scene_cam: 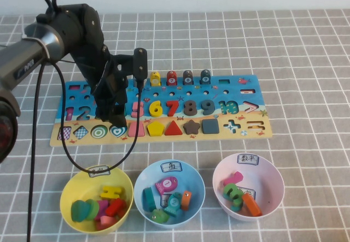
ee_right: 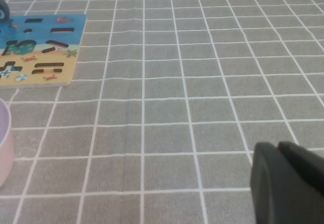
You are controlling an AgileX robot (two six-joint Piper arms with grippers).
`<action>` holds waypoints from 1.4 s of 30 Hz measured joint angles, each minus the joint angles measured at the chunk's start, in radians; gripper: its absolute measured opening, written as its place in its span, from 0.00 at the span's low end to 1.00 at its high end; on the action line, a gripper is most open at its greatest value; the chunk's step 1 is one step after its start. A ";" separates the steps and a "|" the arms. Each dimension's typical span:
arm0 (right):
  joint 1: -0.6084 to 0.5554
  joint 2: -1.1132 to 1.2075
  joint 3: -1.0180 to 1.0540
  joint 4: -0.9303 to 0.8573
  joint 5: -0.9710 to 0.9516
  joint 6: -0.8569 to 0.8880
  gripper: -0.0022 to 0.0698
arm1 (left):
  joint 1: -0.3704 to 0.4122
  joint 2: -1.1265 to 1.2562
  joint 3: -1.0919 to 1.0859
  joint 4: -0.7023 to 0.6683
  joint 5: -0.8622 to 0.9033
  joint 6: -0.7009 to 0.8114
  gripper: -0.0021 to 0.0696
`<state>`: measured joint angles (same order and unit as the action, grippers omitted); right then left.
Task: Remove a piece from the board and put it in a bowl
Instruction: Pick up the "number 4"
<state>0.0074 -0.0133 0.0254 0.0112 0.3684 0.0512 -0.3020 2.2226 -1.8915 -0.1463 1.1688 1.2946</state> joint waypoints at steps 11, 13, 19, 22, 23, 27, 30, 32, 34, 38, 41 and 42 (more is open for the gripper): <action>0.000 0.000 0.000 0.000 0.000 0.000 0.01 | 0.000 0.000 0.000 0.000 -0.011 0.000 0.73; 0.000 0.000 0.000 0.000 0.000 0.000 0.01 | 0.000 0.000 0.000 0.000 -0.019 0.000 0.73; 0.000 0.000 0.000 0.000 0.000 0.000 0.01 | 0.000 0.000 0.000 0.002 -0.046 0.000 0.73; 0.000 0.000 0.000 0.000 0.000 0.000 0.01 | 0.000 0.000 0.000 0.006 -0.061 0.000 0.73; 0.000 0.000 0.000 0.000 0.000 0.000 0.01 | 0.000 0.000 0.000 0.006 -0.063 0.000 0.73; 0.000 0.000 0.000 0.000 0.000 0.000 0.01 | 0.000 0.000 0.000 0.006 -0.071 0.000 0.73; 0.000 0.000 0.000 0.000 0.000 0.000 0.01 | 0.002 0.000 0.000 0.008 -0.071 0.000 0.73; 0.000 0.000 0.000 0.000 0.000 0.000 0.01 | 0.004 0.000 0.000 0.008 -0.071 0.000 0.73; 0.000 0.000 0.000 0.000 0.000 0.000 0.01 | 0.005 0.000 0.000 0.008 -0.071 0.000 0.73; 0.000 0.000 0.000 0.000 0.000 0.000 0.01 | 0.011 0.001 0.000 0.008 -0.071 0.000 0.73; 0.000 0.000 0.000 0.000 0.000 0.000 0.01 | 0.012 0.015 -0.002 0.000 -0.071 0.000 0.73; 0.000 0.000 0.000 0.000 0.000 0.000 0.01 | 0.012 0.020 -0.002 -0.004 -0.069 -0.002 0.73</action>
<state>0.0074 -0.0133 0.0254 0.0112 0.3684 0.0512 -0.2902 2.2427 -1.8932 -0.1503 1.1002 1.2926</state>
